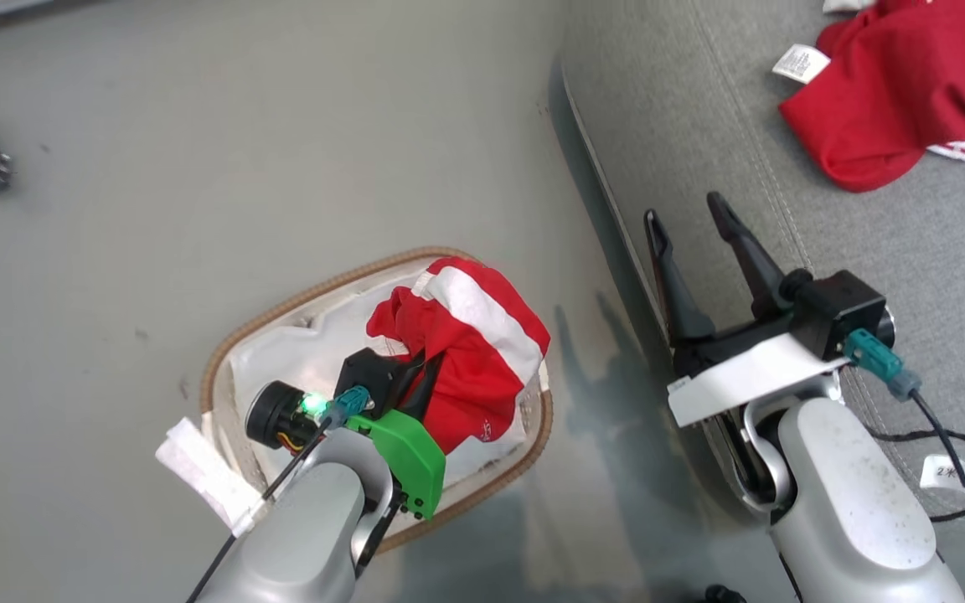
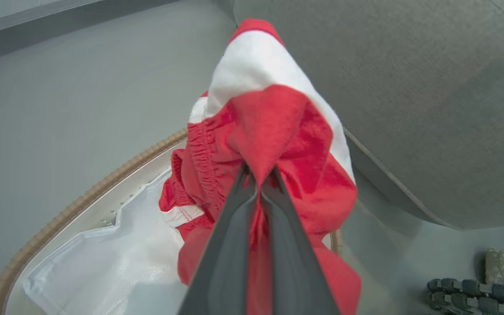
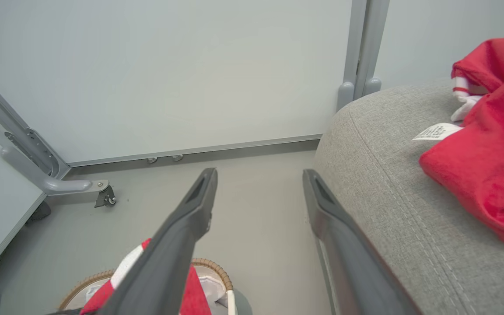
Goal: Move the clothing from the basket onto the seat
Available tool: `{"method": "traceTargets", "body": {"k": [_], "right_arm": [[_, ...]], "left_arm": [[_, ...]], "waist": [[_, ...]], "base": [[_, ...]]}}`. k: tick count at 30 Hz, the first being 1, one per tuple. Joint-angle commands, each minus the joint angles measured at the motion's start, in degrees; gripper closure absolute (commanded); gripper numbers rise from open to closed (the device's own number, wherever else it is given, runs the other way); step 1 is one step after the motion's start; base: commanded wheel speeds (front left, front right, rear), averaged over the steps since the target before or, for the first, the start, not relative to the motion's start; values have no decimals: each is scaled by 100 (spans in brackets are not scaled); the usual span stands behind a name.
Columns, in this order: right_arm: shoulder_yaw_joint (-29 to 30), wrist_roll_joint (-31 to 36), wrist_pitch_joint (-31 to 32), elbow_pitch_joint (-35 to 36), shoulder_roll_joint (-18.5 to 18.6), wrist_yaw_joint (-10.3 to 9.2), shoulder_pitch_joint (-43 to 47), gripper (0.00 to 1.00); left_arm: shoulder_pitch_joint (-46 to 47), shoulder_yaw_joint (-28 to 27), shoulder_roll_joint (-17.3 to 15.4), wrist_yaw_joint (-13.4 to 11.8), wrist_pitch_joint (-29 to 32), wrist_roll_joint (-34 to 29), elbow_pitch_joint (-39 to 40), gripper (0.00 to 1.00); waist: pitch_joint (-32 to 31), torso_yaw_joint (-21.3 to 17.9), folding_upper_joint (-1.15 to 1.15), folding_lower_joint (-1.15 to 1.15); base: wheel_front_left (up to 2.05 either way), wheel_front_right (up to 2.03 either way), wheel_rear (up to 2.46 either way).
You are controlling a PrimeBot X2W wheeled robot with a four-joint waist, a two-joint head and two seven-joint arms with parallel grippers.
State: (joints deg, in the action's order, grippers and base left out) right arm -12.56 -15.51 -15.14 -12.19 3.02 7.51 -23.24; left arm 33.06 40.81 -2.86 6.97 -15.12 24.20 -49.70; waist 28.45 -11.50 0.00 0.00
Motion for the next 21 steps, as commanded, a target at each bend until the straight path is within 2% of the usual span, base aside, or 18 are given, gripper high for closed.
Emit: {"method": "traceTargets", "body": {"k": [1,6,12,21], "right_arm": [[-8,35,0,-54,33,-5,148,0],[-59,44,0,-150,32,-5,362,0],[-155,86,0,-263,28,-5,595,0],[-280,75,0,-398,11,-5,939,0]], "left_arm": [[-193,-114,-23,-19,-2,-99,165,100],[-558,-561,-21,9,-3,-348,851,100],[-828,-813,-16,50,-3,-616,1529,100],[-1115,-1072,-11,55,-3,-546,2383,100]], "waist": [[-624,412,0,0],[-1002,553,0,0],[-1388,697,0,0],[-1967,777,0,0]], "base": [[0,0,0],[0,0,0],[0,0,0],[0,0,0]]}}
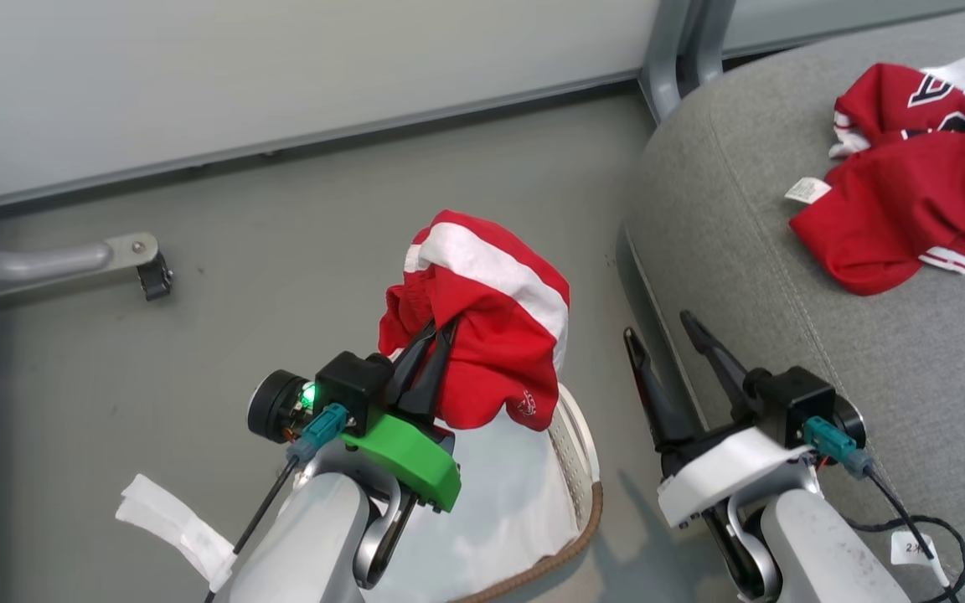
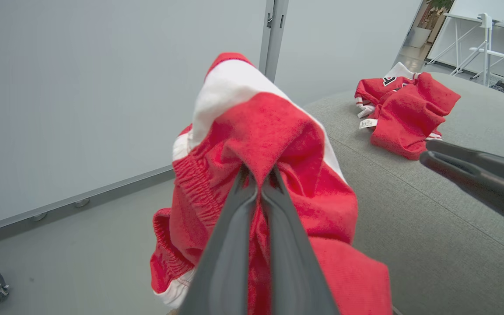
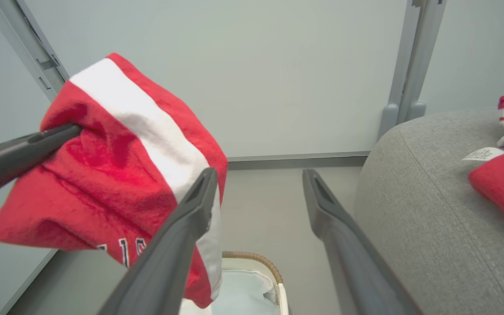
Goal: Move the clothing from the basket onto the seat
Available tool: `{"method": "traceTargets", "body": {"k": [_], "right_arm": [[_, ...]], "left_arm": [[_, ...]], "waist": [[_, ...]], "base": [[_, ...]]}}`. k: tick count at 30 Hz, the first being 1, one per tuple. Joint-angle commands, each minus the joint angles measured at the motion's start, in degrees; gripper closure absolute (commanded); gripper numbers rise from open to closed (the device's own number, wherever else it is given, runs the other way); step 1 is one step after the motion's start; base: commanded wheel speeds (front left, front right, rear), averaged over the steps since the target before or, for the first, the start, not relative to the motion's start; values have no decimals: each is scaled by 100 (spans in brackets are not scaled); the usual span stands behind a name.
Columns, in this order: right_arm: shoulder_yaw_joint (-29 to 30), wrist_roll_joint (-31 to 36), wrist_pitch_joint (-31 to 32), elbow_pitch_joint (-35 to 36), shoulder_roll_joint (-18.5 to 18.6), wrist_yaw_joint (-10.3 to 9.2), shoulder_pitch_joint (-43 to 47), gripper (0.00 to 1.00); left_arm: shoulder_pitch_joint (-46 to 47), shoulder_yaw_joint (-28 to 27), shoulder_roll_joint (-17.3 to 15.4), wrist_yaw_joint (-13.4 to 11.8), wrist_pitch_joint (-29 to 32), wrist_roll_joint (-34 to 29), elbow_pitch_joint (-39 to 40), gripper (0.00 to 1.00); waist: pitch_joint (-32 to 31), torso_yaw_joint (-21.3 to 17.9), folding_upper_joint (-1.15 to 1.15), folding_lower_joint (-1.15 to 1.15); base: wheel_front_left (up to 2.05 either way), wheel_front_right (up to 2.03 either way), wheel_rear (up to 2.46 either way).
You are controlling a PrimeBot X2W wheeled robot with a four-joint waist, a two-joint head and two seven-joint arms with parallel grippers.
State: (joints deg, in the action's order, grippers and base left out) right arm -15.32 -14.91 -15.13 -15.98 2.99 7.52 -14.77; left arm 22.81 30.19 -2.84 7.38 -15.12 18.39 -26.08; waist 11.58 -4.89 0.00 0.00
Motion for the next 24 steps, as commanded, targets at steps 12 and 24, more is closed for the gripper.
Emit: {"method": "traceTargets", "body": {"k": [12,24], "right_arm": [[-337,91,-1,-61,8,-6,541,0],[-1456,885,-1,-13,227,-6,55,0]], "left_arm": [[-378,-233,-13,17,-3,253,842,100],[-380,11,-14,-32,-3,428,951,100]], "waist": [[-818,175,0,0],[-886,300,0,0]], "base": [[0,0,0],[0,0,0]]}}
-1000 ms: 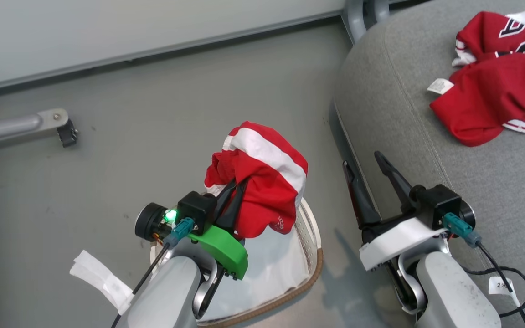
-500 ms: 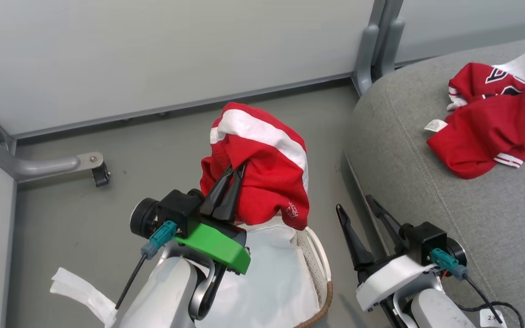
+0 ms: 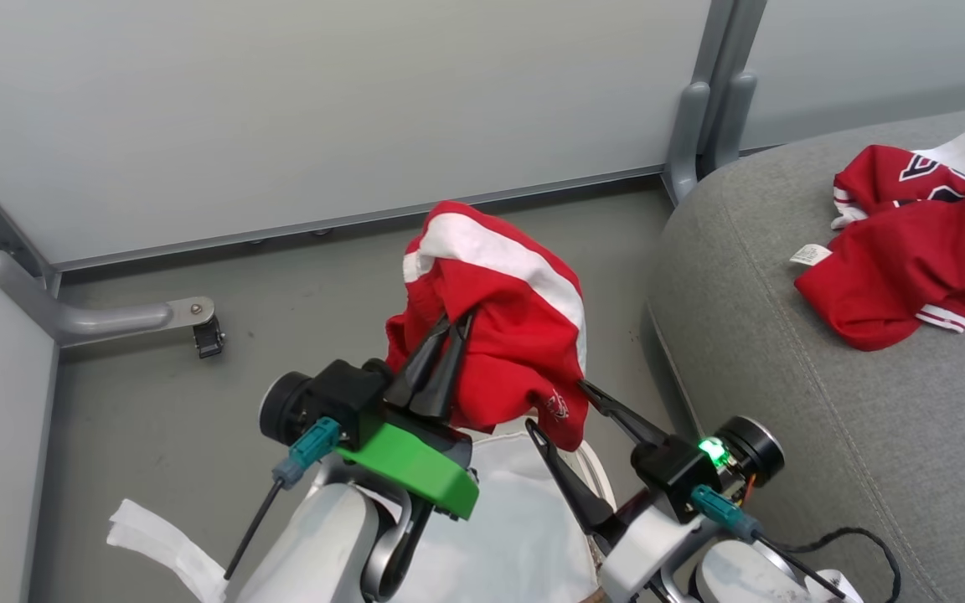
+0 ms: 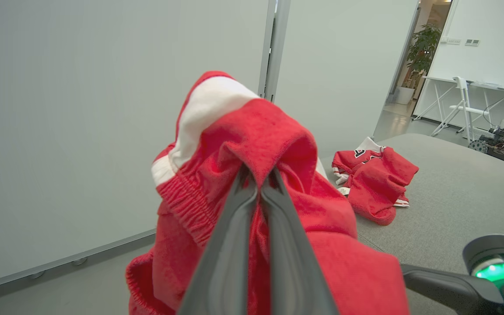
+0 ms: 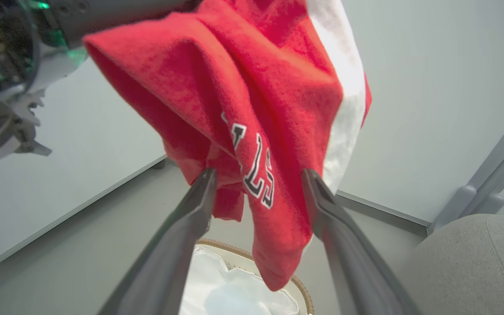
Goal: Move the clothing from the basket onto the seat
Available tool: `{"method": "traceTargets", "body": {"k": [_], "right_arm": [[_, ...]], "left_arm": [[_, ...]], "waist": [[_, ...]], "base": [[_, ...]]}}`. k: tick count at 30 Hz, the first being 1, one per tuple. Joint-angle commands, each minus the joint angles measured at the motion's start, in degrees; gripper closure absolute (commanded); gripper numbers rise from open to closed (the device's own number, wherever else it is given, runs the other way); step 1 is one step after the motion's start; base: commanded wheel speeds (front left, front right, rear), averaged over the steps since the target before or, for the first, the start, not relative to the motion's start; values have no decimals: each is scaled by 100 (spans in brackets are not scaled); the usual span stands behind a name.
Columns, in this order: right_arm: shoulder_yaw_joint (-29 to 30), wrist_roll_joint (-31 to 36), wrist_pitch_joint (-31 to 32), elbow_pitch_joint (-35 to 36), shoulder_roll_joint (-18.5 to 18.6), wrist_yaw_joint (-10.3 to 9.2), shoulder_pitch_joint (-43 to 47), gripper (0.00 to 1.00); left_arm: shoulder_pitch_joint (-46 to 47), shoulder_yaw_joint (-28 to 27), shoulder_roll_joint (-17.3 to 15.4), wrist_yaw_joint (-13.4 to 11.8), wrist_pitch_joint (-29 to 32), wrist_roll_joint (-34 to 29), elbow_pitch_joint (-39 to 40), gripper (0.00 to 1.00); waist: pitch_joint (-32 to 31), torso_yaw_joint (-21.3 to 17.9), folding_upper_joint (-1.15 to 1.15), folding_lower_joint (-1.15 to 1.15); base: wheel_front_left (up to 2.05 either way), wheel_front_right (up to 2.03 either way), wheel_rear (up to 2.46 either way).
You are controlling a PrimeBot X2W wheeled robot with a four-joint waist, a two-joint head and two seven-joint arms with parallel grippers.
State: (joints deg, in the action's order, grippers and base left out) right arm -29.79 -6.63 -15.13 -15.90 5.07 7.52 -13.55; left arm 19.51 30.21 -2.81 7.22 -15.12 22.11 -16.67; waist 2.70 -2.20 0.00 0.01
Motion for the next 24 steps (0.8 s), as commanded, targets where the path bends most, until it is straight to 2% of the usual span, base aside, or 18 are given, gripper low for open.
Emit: {"method": "traceTargets", "body": {"k": [1,9,10,11,12,17,18,19,24], "right_arm": [[-38,116,-1,-36,2,-6,-128,0],[-77,376,-1,-221,-151,-6,-530,0],[-87,327,0,-263,-165,-6,-554,56],[-64,252,-1,-289,-167,-6,-553,96],[-57,174,-1,-310,-175,-6,-552,100],[12,-122,-1,-340,-200,-6,-412,100],[37,-164,-1,-335,-193,-6,-370,100],[47,-197,-1,-325,-194,-6,-344,100],[174,-370,0,-228,-199,-6,-215,100]], "left_arm": [[-48,60,-17,-17,-3,89,6,100],[29,614,-17,-33,-3,361,-4,100],[34,685,-18,-35,-3,407,-15,100],[36,745,-18,-38,-3,441,-26,100],[33,805,-18,-43,-3,467,-48,100],[4,907,-16,-98,-3,482,-116,100],[-2,889,-16,-123,-3,453,-114,58],[-27,862,-17,-137,-3,451,-121,2],[-102,748,-17,-185,-1,372,-96,0]], "waist": [[2,62,0,-1],[18,411,0,-1],[11,458,0,-1],[-1,498,0,-1],[-12,539,0,-1],[-48,597,0,-1],[-53,573,0,-1],[-58,538,0,-1],[-18,178,0,-1]], "base": [[0,0,0],[0,0,0],[0,0,0],[0,0,0],[0,0,0],[0,0,0],[0,0,0],[0,0,0],[0,0,0]]}}
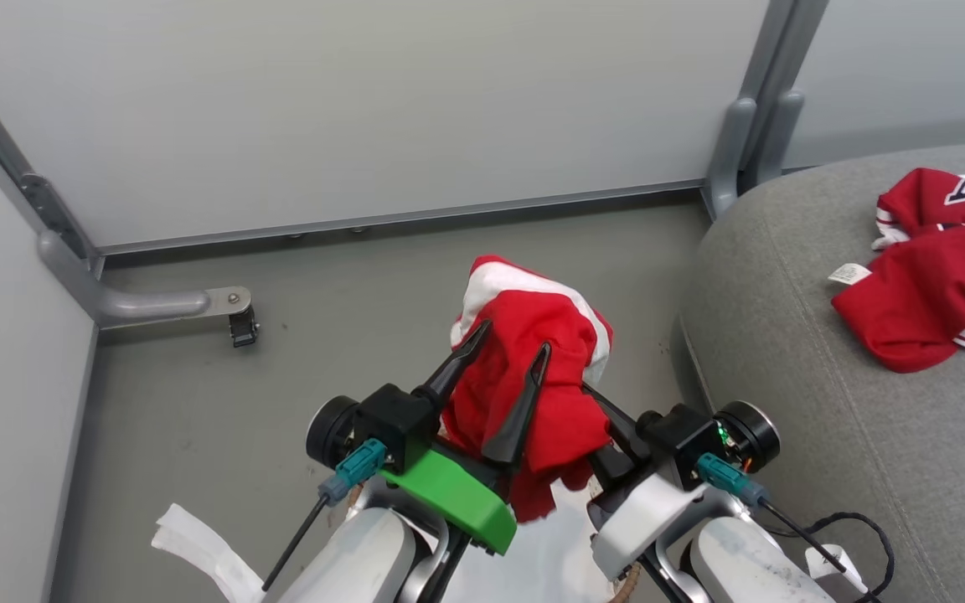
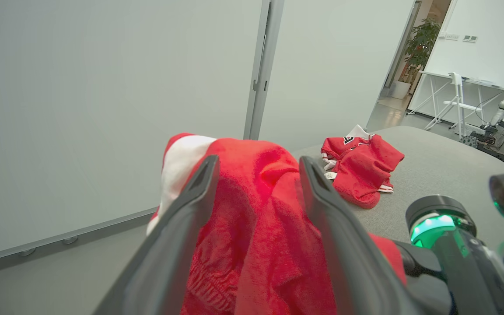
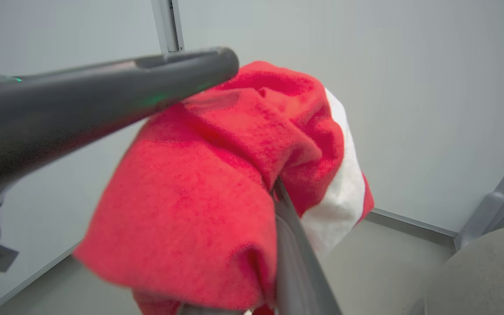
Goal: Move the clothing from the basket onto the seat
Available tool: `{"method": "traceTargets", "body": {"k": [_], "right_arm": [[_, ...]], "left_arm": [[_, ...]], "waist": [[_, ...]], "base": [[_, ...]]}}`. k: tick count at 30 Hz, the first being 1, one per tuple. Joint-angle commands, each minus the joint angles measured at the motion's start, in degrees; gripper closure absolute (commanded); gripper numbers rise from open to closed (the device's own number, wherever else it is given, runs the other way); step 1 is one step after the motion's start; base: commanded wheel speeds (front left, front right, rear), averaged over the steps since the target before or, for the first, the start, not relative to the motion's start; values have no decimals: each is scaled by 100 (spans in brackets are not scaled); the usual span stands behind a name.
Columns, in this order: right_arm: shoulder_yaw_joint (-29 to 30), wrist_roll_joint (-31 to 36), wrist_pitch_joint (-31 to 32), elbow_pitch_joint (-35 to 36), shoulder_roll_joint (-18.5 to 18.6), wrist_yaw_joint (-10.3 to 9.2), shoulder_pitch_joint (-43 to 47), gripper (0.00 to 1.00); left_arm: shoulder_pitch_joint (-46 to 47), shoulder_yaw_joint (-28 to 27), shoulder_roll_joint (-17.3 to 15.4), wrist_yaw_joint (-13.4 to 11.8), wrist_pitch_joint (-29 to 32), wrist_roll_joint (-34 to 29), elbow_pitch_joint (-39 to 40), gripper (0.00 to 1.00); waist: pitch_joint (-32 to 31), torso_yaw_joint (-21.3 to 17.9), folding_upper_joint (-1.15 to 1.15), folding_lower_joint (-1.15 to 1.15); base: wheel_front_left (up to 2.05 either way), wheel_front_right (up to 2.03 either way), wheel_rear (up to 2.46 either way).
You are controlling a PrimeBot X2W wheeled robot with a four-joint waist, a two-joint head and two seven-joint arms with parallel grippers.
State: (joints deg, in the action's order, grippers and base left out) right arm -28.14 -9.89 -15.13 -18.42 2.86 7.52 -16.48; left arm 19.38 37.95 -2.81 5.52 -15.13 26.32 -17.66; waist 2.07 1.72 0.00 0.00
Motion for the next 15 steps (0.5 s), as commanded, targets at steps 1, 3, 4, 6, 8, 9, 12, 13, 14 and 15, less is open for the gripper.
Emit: {"method": "traceTargets", "body": {"k": [1,3,4,6,8,9,12,13,14,15], "right_arm": [[25,-62,0,35,24,-6,85,100],[69,-92,0,57,24,-6,116,100],[133,-119,-1,58,22,-6,151,100],[212,-170,-3,63,22,-6,188,100],[276,-219,-5,84,18,-6,208,100],[311,-230,-5,89,21,-6,228,100],[402,-259,-5,76,25,-6,289,100],[428,-262,-5,69,26,-6,309,100],[441,-261,-5,68,28,-6,320,100],[478,-263,-5,76,30,-6,339,100]], "left_arm": [[-92,-58,-17,-24,-1,-63,8,0],[-88,-107,-15,-29,0,-116,-6,0],[-82,-115,-17,-20,0,-142,-21,0],[-88,-163,-18,-11,0,-192,-39,0],[-102,-195,-18,5,0,-239,-57,0],[-104,-199,-18,15,0,-255,-67,0],[-103,-233,-18,43,0,-295,-111,0],[-99,-240,-19,40,0,-294,-124,0],[-98,-251,-20,43,0,-307,-136,0],[-90,-251,-18,49,0,-309,-144,0]], "waist": [[69,-310,0,0],[112,-546,0,0],[139,-677,0,0],[177,-961,0,0],[215,-1279,0,0],[226,-1412,0,0],[258,-1875,0,0],[267,-2028,0,0],[273,-2156,0,0],[280,-2292,0,0]], "base": [[0,0,0],[0,0,0],[0,0,0],[0,0,0],[0,0,0],[0,0,0],[0,0,0],[0,0,0],[0,0,0],[0,0,0]]}}
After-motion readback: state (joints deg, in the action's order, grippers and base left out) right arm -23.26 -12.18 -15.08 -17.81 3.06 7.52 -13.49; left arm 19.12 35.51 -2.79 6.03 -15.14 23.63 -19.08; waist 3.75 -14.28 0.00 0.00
